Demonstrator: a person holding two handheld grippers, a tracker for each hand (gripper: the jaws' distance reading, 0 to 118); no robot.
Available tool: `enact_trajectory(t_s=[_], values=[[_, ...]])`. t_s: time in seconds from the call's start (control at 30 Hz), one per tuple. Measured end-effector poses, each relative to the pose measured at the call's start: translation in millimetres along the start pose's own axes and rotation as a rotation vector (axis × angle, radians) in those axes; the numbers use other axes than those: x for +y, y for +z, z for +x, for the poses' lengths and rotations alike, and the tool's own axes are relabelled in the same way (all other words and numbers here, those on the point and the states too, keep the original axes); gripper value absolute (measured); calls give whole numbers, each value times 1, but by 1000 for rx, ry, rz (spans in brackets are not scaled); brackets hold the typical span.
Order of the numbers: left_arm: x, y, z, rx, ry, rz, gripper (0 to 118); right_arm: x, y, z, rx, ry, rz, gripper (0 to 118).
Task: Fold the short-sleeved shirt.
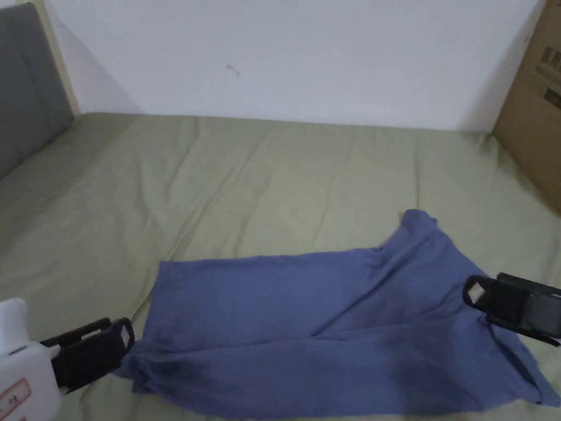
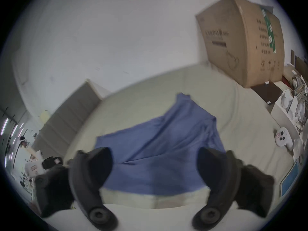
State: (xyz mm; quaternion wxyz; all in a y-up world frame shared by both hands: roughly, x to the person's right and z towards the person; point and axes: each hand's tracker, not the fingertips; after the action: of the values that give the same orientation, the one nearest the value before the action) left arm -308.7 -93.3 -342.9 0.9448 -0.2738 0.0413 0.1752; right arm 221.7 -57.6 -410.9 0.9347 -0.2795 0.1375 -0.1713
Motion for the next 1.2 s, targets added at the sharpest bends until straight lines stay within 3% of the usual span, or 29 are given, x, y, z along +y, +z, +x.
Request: enact_trajectory(t_s=[0.1,0.13,0.2,0.33,0.37,0.4,0.43,0.47,0.63,0.7,0.8,0.83,0.87,0.9,0.97,1.0,1.03,1.07,1.13,1.17,1.2], values=[[-15,28,3,36,-33,-2,22,-24,33,-30,-16,20,25,37],[-18,29,-1,73,-57,-10,0,-30,38,-34,-19,3,20,8],[-18,21,-4,42,-76,-94,0,-37,38,-36,58,-58,-48,6],[-18,-40,-11,45,-65,-351,1,-44,29,-36,24,-59,-101,6],[-21,-57,-16,30,-37,-408,13,-44,27,-33,24,-86,-115,6],[-26,-72,-15,23,-9,-397,46,-44,25,-30,38,-124,-137,6],[-31,-92,-18,28,-3,-412,91,-43,21,-27,49,-158,-148,6],[-35,-108,-18,40,-19,-431,115,-43,20,-23,52,-188,-149,6],[-49,-172,-6,87,-113,-455,112,-44,11,-10,20,-217,-170,6],[-61,-192,-5,116,-161,-531,118,-45,9,-5,-18,-195,-183,6],[-57,-188,4,144,-152,-516,118,-45,7,3,-131,-113,-181,6],[-52,-186,5,148,-157,-539,115,-45,6,12,-175,-77,-178,6],[-47,-179,7,147,-152,-538,102,-43,4,21,-181,-67,-172,6],[-43,-169,10,165,-155,-526,83,-41,2,31,-173,-75,-176,6],[-32,-149,15,145,-168,-471,28,-37,-3,54,-209,-64,-172,6],[-30,-144,17,116,-166,-471,13,-35,-7,66,-239,-57,-170,6],[-28,-140,18,129,-178,-469,8,-32,-14,77,-243,-65,-180,6],[-29,-134,24,49,-142,-489,8,-28,-22,89,-252,-75,-189,6],[-27,-130,30,76,-144,-481,8,-22,-43,121,-264,-123,-232,9],[-26,-128,33,81,-156,-473,8,-19,-55,131,-287,-142,-265,39],[-24,-128,35,82,-180,-463,8,-18,-70,140,-320,-147,-340,85]])
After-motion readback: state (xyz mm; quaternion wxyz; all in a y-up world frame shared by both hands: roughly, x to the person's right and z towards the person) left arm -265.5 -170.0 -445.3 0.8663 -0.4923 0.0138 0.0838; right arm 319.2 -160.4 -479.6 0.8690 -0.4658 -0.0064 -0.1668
